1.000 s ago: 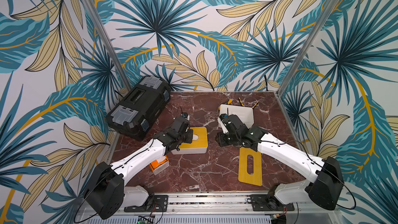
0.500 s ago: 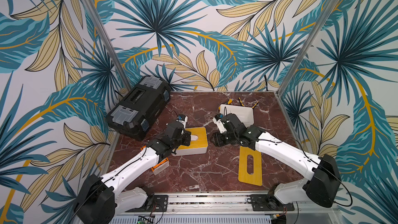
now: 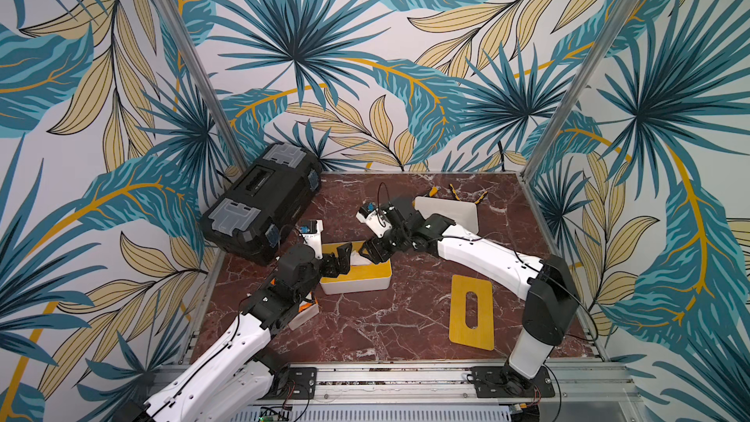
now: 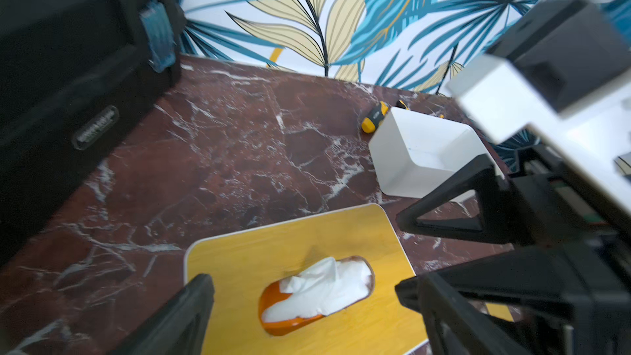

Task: Put the tissue paper into the tissue box
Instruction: Pull the paper towel from the tissue box.

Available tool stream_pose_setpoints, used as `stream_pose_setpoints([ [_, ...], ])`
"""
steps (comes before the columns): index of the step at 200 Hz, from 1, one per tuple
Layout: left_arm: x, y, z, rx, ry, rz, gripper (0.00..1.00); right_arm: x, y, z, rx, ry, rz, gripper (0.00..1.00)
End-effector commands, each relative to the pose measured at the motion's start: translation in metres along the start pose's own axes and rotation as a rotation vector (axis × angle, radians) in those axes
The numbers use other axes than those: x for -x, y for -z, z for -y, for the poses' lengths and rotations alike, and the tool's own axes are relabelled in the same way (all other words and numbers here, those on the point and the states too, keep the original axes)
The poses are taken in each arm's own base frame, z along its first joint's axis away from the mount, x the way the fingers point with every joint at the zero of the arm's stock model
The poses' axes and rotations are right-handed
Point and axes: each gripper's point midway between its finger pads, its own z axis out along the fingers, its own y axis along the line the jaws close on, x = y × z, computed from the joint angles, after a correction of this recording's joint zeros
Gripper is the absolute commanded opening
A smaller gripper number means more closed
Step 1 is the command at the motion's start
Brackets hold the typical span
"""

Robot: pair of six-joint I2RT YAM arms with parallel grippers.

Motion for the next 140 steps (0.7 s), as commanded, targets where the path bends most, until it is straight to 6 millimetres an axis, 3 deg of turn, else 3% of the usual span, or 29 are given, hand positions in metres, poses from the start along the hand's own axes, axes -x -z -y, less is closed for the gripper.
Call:
stream_pose_setpoints([
  [1, -0.001, 0.009, -0.028, 0.108, 0.024, 0.052, 1.00, -0.009, -0.019, 0.006, -0.023, 0.083, -0.062, 0.65],
  [6, 0.000, 0.011, -0.030, 0.112, 0.027, 0.061, 1.00, -0.009, -0.022, 0.008, -0.028, 0.085, -0.065, 0.64],
  [12, 0.000, 0.013, -0.031, 0.115, 0.030, 0.070, 1.00, -0.011, -0.028, -0.006, -0.010, 0.111, -0.072, 0.64],
  [62, 0.003, 0.022, -0.038, 0.128, 0.025, 0.107, 1.00, -0.016, -0.058, -0.012, -0.006, 0.109, -0.100, 0.57],
  [92, 0.001, 0.023, -0.039, 0.130, 0.023, 0.107, 1.00, -0.018, -0.065, -0.010, -0.019, 0.090, -0.131, 0.41],
  [115, 0.000, 0.022, -0.040, 0.132, 0.017, 0.107, 1.00, -0.012, -0.060, -0.010, -0.048, 0.092, -0.112, 0.19],
  [140, 0.000, 0.022, -0.039, 0.130, 0.017, 0.105, 1.00, -0.006, -0.051, -0.015, -0.057, 0.116, -0.099, 0.08],
])
